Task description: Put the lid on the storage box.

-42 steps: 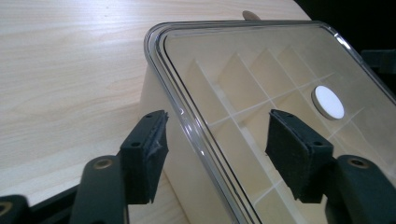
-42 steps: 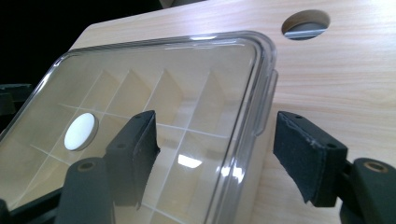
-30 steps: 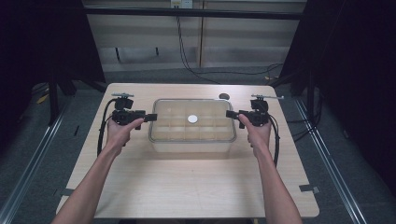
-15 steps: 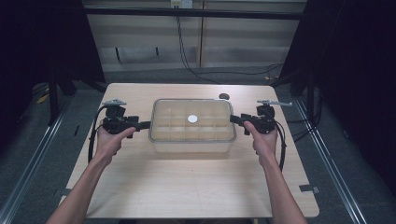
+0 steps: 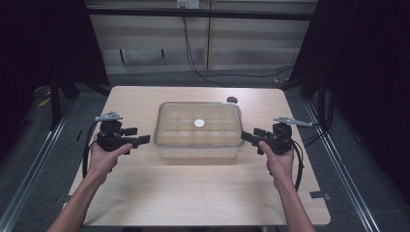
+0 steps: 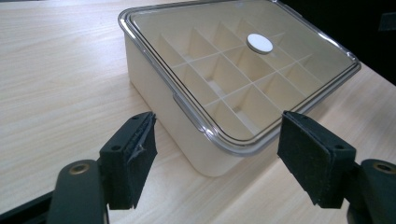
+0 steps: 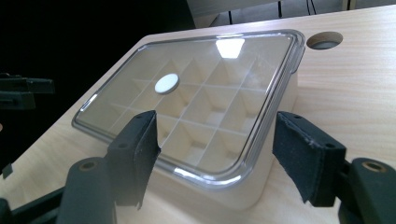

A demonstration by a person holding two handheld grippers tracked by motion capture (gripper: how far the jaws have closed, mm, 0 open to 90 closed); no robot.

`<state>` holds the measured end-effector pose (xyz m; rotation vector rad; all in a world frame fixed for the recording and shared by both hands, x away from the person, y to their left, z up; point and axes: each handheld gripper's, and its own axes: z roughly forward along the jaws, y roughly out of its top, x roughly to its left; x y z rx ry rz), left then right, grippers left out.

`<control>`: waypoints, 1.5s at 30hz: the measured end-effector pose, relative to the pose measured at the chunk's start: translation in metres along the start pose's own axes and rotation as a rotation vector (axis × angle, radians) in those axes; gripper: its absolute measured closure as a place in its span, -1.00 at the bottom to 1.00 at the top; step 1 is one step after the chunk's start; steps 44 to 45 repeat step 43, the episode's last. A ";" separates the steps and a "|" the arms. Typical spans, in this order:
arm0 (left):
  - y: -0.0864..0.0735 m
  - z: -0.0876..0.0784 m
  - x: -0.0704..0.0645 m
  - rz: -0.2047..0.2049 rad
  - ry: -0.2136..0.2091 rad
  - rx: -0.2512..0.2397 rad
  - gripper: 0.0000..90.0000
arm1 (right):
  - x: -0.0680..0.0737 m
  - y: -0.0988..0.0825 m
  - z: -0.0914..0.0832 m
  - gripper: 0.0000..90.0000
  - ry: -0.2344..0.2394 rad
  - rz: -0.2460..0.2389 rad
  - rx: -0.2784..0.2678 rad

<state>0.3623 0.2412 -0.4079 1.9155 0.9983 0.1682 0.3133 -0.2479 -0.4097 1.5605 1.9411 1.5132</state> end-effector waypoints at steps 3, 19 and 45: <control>-0.010 -0.004 -0.002 -0.007 -0.001 0.000 -0.38 | 0.004 -0.006 -0.007 -0.31 0.000 -0.013 0.007; -0.064 -0.024 -0.022 0.009 0.008 0.062 -0.40 | 0.021 -0.051 -0.039 -0.36 -0.011 -0.043 0.016; -0.125 -0.051 -0.034 -0.009 0.055 0.100 -0.41 | 0.008 -0.117 -0.075 -0.42 -0.115 -0.043 0.077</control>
